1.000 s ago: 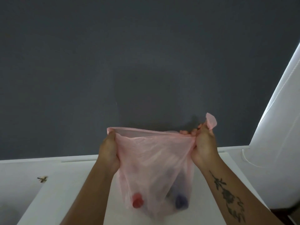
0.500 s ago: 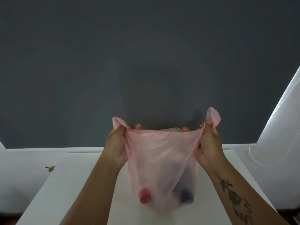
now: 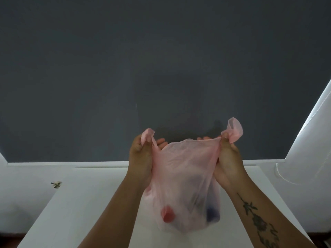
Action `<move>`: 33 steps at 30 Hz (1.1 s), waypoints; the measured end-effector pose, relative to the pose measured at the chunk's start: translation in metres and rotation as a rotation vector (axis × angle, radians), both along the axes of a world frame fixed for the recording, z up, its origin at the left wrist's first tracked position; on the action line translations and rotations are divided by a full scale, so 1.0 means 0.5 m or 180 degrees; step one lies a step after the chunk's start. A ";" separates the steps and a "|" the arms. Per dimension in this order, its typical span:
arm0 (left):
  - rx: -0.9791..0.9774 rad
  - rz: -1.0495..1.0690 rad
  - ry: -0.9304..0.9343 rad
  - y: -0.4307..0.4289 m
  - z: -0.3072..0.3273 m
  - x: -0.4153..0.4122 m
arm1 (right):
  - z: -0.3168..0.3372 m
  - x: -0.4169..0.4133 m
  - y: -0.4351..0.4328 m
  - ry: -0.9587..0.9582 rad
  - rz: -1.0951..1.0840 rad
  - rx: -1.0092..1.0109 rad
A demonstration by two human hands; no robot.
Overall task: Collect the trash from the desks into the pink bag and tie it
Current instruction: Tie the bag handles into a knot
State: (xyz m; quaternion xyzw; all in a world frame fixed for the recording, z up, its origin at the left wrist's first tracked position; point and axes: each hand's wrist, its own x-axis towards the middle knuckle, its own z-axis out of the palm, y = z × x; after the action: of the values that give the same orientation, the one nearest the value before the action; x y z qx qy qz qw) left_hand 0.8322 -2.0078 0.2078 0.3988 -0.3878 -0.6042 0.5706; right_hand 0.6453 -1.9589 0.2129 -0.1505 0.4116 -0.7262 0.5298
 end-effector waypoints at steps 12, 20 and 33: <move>0.0048 -0.0375 -0.0144 0.005 -0.004 -0.012 | 0.005 -0.003 -0.004 0.0622 0.0238 -0.0078; 0.0250 -0.0311 -0.0168 0.027 -0.028 -0.033 | -0.006 0.023 0.009 0.0760 0.0083 0.0123; 0.0378 -0.0935 0.0584 0.041 -0.023 -0.048 | -0.040 0.009 0.029 0.2025 0.0231 0.0258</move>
State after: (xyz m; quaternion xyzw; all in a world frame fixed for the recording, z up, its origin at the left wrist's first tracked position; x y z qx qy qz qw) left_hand 0.8083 -1.9874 0.1962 0.3141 -0.3518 -0.7367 0.4846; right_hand 0.6498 -1.9446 0.1931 -0.3633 0.5794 -0.6064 0.4057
